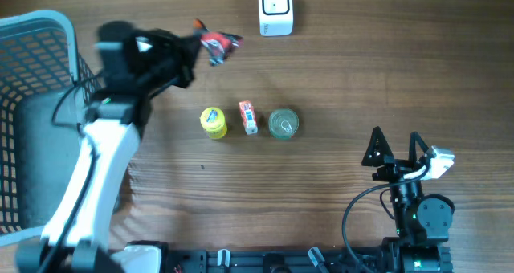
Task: Scan the item barcode
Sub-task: 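Lift the packaged item out and place it near the scanner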
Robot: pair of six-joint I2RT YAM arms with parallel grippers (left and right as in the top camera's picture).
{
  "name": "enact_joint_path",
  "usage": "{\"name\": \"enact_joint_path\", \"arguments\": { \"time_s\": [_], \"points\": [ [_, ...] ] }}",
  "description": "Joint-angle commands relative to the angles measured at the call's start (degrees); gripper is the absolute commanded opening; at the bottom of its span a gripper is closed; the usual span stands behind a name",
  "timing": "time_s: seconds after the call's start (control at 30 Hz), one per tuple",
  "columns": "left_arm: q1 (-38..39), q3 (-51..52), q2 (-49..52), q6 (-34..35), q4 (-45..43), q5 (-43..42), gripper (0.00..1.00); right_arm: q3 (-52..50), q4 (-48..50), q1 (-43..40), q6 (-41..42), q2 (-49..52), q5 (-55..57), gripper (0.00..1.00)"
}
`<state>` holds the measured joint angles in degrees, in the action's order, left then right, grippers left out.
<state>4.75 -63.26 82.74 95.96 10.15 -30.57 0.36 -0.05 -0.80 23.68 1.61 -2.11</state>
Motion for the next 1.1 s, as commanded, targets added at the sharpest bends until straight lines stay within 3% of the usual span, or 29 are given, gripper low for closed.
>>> {"name": "enact_joint_path", "arguments": {
  "time_s": [0.0,0.1,0.3,0.5,0.57,0.63,0.67,0.7,0.8,0.87,0.9,0.93,0.97,1.07],
  "points": [
    [3.1,-0.8,8.9,10.4,-0.5,-11.3,0.04,-0.1,0.1,0.2,-1.0,-0.3,-0.5,1.0],
    [4.6,-0.8,12.3,13.9,0.2,-13.1,0.04,-0.1,0.1,0.2,-1.0,-0.3,-0.6,1.0],
    [7.8,-0.8,12.2,29.0,0.4,-20.1,0.04,-0.1,0.1,0.2,-1.0,-0.3,-0.5,1.0],
    [7.0,-0.8,12.2,28.9,-2.3,-20.5,0.04,-0.1,0.1,0.2,-1.0,-0.3,-0.5,1.0],
    [6.9,-0.8,12.2,22.9,-5.4,-16.3,0.04,-0.1,0.1,0.2,-1.0,-0.3,-0.5,1.0],
    [6.9,-0.8,12.2,9.2,-14.5,-12.0,0.04,-0.1,0.1,0.2,-1.0,-0.3,-0.6,1.0],
    [6.9,-0.8,12.2,-3.7,-22.1,-10.4,0.24,-0.1,0.1,0.2,-1.0,-0.3,-0.5,1.0],
    [7.0,-0.8,12.2,-10.9,-26.1,-9.3,0.4,-0.1,0.1,0.2,-1.0,-0.3,-0.5,1.0],
    [7.4,-0.9,12.1,-21.5,-27.8,-6.0,0.62,-0.1,0.1,0.2,-1.0,-0.3,-0.5,1.0],
    [9.8,-3.6,12.0,-33.8,-19.9,1.7,0.84,-0.1,0.1,0.2,-1.0,-0.3,-0.5,1.0],
    [11.1,-6.3,12.0,-38.5,-13.8,7.6,0.89,-0.1,0.1,0.2,-1.0,-0.3,-0.5,1.0],
    [12.3,-9.6,12.0,-42.8,-7.7,14.4,0.95,-0.1,0.1,0.2,-1.0,-0.3,-0.5,1.0],
    [14.4,-17.0,12.0,-48.0,2.4,27.0,0.99,-0.1,0.1,0.2,-1.0,-0.3,-0.5,1.0],
    [16.4,-30.2,12.0,-50.8,14.3,44.1,0.99,-0.1,0.1,0.2,-1.0,-0.3,-0.5,1.0]
  ]
}}
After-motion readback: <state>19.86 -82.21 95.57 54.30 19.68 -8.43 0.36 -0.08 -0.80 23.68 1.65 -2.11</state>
